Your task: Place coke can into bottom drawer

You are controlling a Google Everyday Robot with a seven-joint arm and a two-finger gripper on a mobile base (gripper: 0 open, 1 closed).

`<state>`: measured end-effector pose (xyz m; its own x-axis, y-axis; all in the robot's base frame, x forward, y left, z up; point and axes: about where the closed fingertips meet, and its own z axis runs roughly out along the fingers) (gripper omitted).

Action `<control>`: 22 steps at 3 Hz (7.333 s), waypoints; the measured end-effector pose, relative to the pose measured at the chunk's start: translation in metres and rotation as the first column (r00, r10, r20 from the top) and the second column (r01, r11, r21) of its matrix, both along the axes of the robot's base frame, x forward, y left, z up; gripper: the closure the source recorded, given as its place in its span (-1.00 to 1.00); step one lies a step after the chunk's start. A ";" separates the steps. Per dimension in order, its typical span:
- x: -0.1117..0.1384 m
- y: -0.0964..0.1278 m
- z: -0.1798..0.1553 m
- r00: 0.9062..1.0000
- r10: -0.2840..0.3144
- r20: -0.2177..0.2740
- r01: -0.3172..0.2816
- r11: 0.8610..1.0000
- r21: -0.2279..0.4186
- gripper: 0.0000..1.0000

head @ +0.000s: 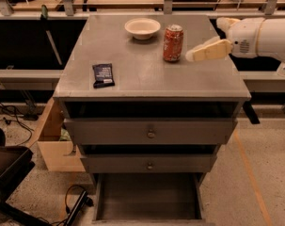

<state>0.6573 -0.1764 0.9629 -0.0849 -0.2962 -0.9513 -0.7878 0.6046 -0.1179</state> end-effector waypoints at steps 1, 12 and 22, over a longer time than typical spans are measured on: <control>0.039 0.012 -0.013 0.998 0.052 0.036 -0.053 0.999 0.012 -1.00; 0.076 0.112 -0.001 0.981 0.140 0.132 -0.166 0.962 0.217 1.00; -0.258 -0.017 -0.288 0.954 0.293 0.061 -0.299 0.930 0.213 1.00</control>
Offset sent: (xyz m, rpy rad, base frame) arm 0.1098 0.0187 -0.0345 0.0512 -0.0829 0.1212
